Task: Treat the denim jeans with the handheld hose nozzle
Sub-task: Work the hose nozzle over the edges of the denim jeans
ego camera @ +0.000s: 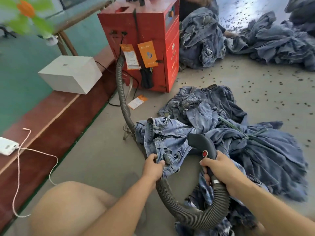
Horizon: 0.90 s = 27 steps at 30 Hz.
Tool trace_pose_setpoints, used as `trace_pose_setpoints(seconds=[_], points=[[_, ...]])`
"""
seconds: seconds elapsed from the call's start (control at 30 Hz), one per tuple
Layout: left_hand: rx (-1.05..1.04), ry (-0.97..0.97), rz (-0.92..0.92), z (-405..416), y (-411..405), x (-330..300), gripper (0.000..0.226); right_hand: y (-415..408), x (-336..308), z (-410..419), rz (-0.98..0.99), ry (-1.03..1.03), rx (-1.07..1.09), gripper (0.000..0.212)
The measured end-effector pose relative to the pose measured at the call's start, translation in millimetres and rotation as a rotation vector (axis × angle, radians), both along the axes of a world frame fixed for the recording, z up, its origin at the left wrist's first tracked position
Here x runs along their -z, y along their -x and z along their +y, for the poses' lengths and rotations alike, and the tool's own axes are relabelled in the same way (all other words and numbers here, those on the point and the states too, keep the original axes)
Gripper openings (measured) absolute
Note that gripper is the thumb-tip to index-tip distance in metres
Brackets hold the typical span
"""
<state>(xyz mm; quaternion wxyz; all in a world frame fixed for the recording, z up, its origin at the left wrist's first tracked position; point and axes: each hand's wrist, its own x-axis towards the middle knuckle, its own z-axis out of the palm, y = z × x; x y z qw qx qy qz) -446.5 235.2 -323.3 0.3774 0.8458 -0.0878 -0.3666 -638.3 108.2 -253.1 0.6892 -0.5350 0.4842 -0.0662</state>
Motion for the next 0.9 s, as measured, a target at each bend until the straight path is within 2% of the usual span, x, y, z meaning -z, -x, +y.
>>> trace_pose_setpoints(seconds=[0.07,0.13,0.17,0.2,0.23,0.3,0.37,0.4,0.43,0.47,0.5,0.6,0.67,0.73,0.8,0.9], points=[[0.072,-0.166,-0.303,1.9,-0.2,0.6,0.019,0.1,5.2,-2.4,-0.014,-0.009,0.012,0.022],[0.162,-0.079,-0.691,2.3,1.3,6.4,0.014,-1.1,6.0,-3.7,-0.013,-0.02,0.015,0.023],[0.217,0.024,-0.774,0.8,1.9,10.2,0.014,-2.5,6.6,-4.1,-0.013,-0.02,0.005,0.023],[0.25,0.113,-0.715,-1.8,3.1,12.6,0.019,-4.1,7.3,-4.3,-0.013,-0.02,-0.007,0.022],[0.234,0.153,-0.549,-6.3,5.0,12.4,0.026,-6.0,7.6,-4.6,-0.013,-0.017,-0.017,0.022],[0.063,0.182,-0.055,-17.8,7.3,8.5,0.034,-9.5,8.5,-3.9,-0.002,-0.008,-0.033,0.022],[-0.162,0.34,0.421,-29.1,3.2,11.4,0.024,-12.4,8.5,-1.7,0.008,0.007,-0.05,0.022],[-0.198,0.442,0.628,-33.7,-1.3,13.9,0.015,-13.8,8.0,-0.5,0.008,0.012,-0.059,0.021],[-0.208,0.502,0.77,-38.3,-4.8,15.4,0.024,-14.3,6.9,1.0,0.005,0.018,-0.067,0.021],[-0.169,0.49,0.805,-41.5,-8.4,16.7,0.036,-14.6,5.3,2.4,0.003,0.025,-0.078,0.02],[-0.127,0.446,0.736,-44.5,-12.0,16.9,0.041,-14.9,3.3,4.0,0.003,0.03,-0.089,0.019],[-0.035,0.329,0.414,-53.3,-21.7,31.5,0.04,-12.5,-2.8,7.1,0.005,0.029,-0.112,0.018],[-0.05,0.335,0.365,-56.4,-26.7,34.4,0.042,-9.2,-5.0,6.0,0.019,0.046,-0.116,0.018],[-0.084,0.393,0.422,-56.6,-30.2,34.9,0.039,-6.3,-6.4,3.7,0.036,0.06,-0.12,0.02],[-0.118,0.498,0.58,-53.6,-31.5,27.8,0.034,-5.2,-7.8,3.5,0.051,0.058,-0.135,0.022],[-0.1,0.641,0.804,-49.0,-30.2,19.5,0.044,-9.0,-9.8,6.9,0.072,0.03,-0.186,0.023]])
